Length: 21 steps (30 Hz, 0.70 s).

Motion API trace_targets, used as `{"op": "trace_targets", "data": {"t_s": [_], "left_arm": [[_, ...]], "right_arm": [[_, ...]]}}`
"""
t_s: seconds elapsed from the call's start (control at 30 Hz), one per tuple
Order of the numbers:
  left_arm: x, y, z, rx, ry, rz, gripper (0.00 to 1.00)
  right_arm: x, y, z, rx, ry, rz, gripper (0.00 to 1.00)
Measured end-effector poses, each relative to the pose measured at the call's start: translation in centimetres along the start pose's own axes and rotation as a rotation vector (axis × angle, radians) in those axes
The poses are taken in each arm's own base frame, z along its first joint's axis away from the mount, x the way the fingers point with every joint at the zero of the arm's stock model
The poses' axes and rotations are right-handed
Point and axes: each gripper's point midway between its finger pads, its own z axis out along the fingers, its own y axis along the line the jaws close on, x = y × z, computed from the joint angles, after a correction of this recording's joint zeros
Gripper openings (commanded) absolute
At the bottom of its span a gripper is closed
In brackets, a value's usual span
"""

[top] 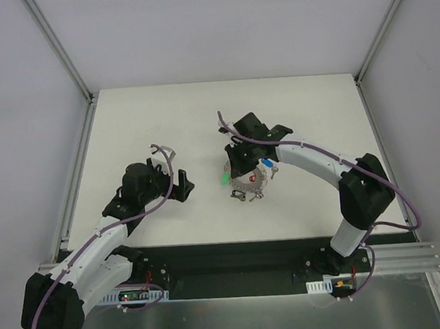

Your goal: Put the keys on the keyring

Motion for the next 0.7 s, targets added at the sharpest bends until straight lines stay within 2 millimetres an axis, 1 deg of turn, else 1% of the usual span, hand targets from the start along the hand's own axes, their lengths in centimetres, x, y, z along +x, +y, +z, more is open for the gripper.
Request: {"op": "trace_targets", "data": {"t_s": [0.2, 0.27, 0.33, 0.4, 0.53, 0.6, 0.7], "left_arm": [[-2.8, -2.1, 0.9, 0.135, -0.108, 0.060, 0.82], [-3.4, -2.8, 1.3, 0.172, -0.133, 0.076, 0.80], [-3.5, -3.7, 1.7, 0.211, -0.140, 0.089, 0.80], [-3.5, -5.0, 2.0, 0.261, -0.144, 0.113, 0.79], [-3.6, -8.0, 2.3, 0.349, -0.165, 0.166, 0.73], [-3.6, -8.9, 2.5, 0.378, -0.183, 0.182, 0.71], [-3.3, -9.2, 3.0, 0.389, -0.203, 0.188, 0.71]], "right_arm": [[-1.3, 2.4, -4.6, -0.088, -0.041, -0.154, 0.01], [-1.6, 2.9, -6.1, -0.105, -0.056, -0.204, 0.01], [-1.7, 3.2, -7.1, -0.114, -0.062, -0.238, 0.01], [-1.6, 3.3, -7.8, -0.118, -0.058, -0.263, 0.01], [-1.1, 3.5, -8.4, -0.134, -0.041, -0.291, 0.01], [-0.8, 3.5, -8.6, -0.138, -0.034, -0.299, 0.01], [-0.5, 3.6, -9.0, -0.146, -0.027, -0.310, 0.01]]}}
